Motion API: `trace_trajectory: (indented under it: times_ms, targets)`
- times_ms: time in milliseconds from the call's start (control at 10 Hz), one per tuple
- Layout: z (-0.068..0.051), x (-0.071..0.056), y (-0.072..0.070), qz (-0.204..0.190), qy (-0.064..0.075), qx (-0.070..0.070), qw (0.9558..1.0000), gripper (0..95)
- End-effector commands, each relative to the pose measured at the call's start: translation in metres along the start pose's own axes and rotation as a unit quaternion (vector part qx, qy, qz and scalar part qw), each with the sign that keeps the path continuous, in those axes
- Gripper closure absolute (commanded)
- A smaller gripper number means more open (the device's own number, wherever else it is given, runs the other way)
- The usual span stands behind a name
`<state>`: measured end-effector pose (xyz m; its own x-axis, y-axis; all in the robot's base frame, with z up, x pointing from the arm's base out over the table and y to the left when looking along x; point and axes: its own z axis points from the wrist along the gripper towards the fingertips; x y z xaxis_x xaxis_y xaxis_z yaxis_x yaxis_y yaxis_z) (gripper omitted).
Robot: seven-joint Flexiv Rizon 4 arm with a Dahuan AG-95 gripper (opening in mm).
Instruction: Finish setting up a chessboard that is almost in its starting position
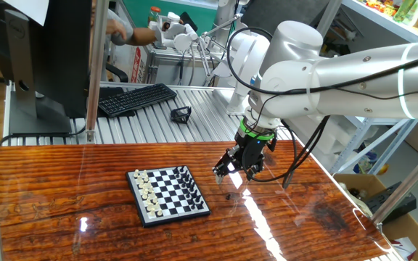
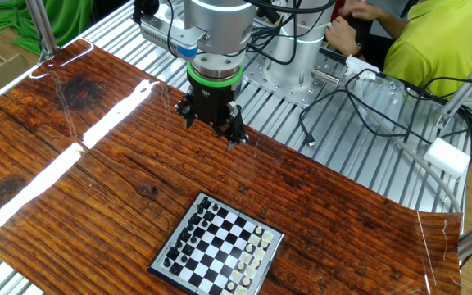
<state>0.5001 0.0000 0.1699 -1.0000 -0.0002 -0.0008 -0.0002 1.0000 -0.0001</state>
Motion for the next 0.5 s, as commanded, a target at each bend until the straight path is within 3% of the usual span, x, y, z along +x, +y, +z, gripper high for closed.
trace_trajectory:
  times_ms: [100,500]
  targets:
    - [-0.0001,0.0,0.0,-0.01,0.009,-0.001,0.9999,95.0]
    - [0.0012,-0.0005,0.0004,-0.009,0.009,-0.002,0.9999,95.0]
